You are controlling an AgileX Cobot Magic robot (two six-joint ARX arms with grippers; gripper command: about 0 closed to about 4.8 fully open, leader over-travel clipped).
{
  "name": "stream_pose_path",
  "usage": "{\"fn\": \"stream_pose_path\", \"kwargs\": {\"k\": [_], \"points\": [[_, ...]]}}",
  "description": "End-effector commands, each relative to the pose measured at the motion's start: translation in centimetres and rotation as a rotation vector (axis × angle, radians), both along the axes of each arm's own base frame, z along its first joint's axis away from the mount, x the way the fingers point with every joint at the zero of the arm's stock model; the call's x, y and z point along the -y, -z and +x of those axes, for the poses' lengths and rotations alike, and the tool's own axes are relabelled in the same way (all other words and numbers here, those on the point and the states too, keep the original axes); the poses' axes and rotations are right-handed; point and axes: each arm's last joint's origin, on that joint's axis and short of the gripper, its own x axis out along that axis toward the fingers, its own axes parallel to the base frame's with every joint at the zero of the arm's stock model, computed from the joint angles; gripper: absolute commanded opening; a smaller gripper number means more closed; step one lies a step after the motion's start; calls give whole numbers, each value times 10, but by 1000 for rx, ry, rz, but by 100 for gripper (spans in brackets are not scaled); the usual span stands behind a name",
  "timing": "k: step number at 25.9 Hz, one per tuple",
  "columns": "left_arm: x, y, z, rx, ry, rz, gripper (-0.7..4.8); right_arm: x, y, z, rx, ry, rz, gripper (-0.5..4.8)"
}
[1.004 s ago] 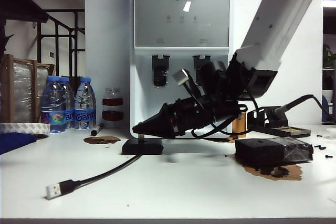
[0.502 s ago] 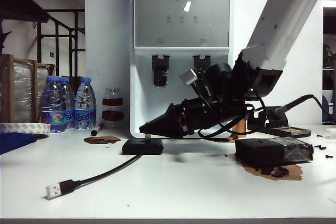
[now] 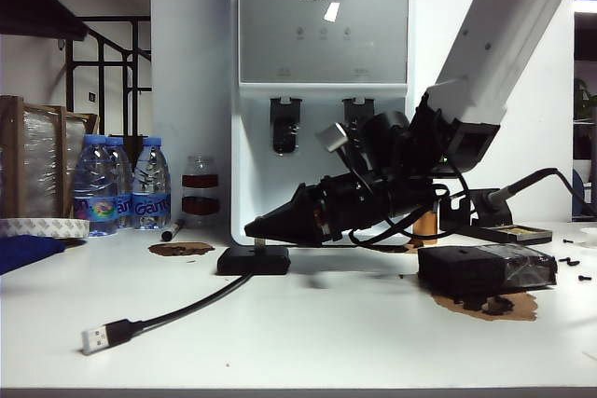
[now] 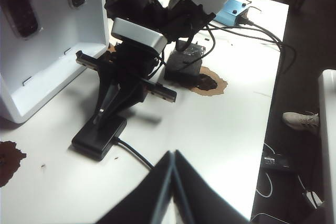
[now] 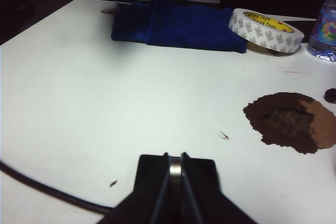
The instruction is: Take the USB flash drive out of the black sponge and insert it into the slot on top of the black USB adpator box.
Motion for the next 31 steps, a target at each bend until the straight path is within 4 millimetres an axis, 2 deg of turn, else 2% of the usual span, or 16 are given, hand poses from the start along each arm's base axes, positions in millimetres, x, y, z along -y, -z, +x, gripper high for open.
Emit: {"fn": "stream_pose_path", "kwargs": {"k": [1, 10, 23, 28, 31], "points": [[0, -1, 0, 11, 8, -4, -4, -6, 10, -2, 2, 46, -60, -2], [4, -1, 0, 11, 25, -4, -4, -10, 13, -5, -11, 25, -56, -2], [6, 0, 0, 10, 30, 0, -4, -10, 16, -11, -130, -28, -38, -2], [5, 4, 2, 19, -17, 64, -4, -10, 14, -10, -124, -34, -27, -2], [4, 4, 4, 43, -35, 87, -4, -10, 15, -10, -212, -13, -18, -2]]}}
